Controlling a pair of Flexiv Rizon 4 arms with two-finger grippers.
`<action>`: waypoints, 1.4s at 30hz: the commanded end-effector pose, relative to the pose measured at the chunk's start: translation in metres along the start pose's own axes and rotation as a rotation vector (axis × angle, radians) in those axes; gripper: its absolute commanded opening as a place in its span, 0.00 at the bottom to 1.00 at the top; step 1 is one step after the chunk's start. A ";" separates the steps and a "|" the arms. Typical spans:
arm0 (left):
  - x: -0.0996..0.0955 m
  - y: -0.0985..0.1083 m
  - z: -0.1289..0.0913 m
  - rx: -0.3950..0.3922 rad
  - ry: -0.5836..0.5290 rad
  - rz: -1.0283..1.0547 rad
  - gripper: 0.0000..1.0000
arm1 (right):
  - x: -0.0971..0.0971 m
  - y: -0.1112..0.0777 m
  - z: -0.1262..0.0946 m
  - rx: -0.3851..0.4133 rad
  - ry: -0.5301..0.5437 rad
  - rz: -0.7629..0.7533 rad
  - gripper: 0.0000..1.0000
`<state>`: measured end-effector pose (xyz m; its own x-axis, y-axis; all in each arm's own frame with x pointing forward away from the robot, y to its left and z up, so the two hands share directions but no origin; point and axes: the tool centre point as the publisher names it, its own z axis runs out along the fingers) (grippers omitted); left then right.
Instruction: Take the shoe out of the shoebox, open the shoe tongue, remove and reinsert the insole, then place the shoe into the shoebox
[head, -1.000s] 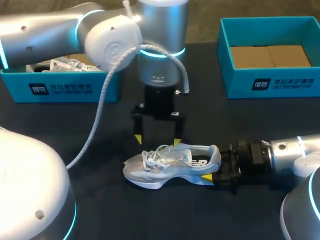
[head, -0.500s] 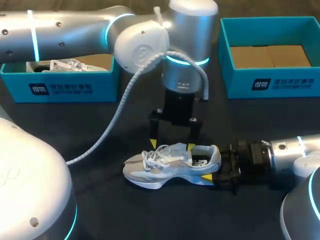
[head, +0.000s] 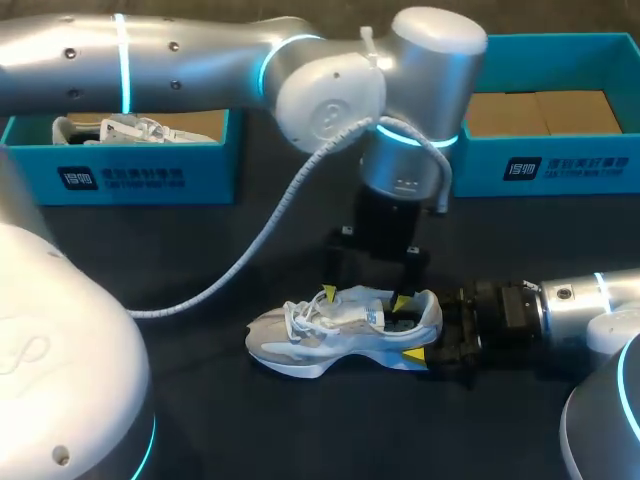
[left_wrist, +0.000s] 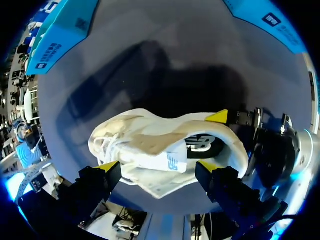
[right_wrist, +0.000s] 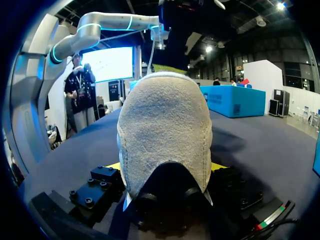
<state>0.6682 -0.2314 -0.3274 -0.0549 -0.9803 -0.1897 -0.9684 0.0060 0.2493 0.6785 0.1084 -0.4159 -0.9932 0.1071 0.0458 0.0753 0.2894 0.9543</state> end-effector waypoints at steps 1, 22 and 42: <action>0.013 -0.004 0.008 0.000 -0.068 -0.018 0.98 | 0.000 0.000 0.001 0.002 -0.002 0.001 0.00; -0.007 0.000 0.032 -0.009 -0.161 -0.047 0.81 | 0.000 0.000 0.001 0.002 -0.002 0.001 0.00; -0.030 0.009 0.021 0.030 -0.091 -0.059 0.61 | 0.000 0.000 0.001 0.002 -0.002 0.001 0.00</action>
<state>0.6586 -0.2087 -0.3454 -0.0285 -0.9448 -0.3265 -0.9753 -0.0453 0.2162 0.6785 0.1085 -0.4159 -0.9932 0.1071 0.0458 0.0752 0.2893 0.9543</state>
